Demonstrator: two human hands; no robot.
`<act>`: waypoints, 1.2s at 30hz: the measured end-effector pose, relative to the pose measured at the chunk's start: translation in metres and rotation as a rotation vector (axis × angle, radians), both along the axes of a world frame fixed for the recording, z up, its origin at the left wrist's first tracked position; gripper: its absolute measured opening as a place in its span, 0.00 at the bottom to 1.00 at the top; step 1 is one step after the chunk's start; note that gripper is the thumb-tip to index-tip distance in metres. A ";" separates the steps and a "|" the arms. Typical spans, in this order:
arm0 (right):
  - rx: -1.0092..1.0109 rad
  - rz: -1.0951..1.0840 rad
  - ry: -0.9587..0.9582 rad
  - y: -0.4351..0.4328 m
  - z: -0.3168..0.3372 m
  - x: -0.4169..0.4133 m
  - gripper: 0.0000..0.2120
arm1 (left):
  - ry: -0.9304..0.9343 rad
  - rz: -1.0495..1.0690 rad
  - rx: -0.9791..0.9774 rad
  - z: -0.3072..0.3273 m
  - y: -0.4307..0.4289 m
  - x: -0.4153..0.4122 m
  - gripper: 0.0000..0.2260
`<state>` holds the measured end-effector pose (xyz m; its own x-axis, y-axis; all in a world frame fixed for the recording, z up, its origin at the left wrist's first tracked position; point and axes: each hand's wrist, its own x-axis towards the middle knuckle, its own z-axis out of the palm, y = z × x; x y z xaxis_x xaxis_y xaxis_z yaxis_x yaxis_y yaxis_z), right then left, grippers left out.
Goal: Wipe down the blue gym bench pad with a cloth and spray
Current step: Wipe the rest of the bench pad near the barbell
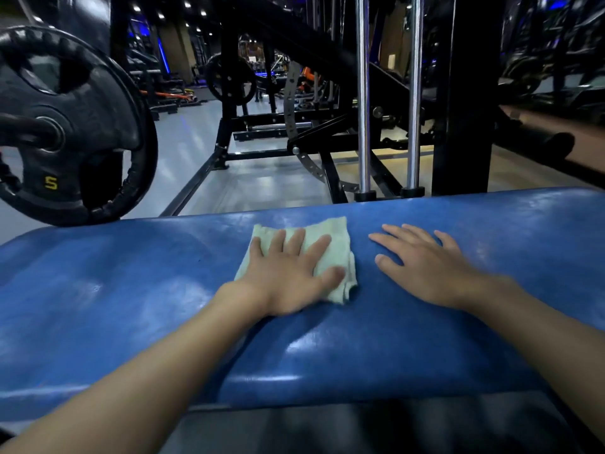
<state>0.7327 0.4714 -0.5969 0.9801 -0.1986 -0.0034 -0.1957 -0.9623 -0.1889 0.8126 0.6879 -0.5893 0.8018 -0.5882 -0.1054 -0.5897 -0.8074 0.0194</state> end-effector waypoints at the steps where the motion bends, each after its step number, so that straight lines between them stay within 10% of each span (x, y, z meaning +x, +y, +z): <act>1: -0.008 -0.002 0.016 0.000 0.002 0.000 0.25 | -0.014 -0.011 0.002 0.000 0.007 -0.018 0.33; 10: -0.011 0.023 0.002 0.027 0.005 0.017 0.27 | -0.037 -0.035 -0.006 0.000 0.055 -0.101 0.36; 26: -0.024 0.037 -0.038 0.028 -0.006 0.021 0.25 | 0.029 0.159 -0.018 0.007 -0.012 0.128 0.32; 36: 0.005 0.033 -0.017 0.031 -0.001 0.018 0.27 | -0.006 0.050 0.011 0.002 0.035 0.015 0.33</act>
<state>0.7506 0.5028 -0.5981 0.9860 -0.1665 0.0127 -0.1608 -0.9672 -0.1964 0.8275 0.7231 -0.5870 0.8308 -0.5463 -0.1067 -0.5488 -0.8359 0.0071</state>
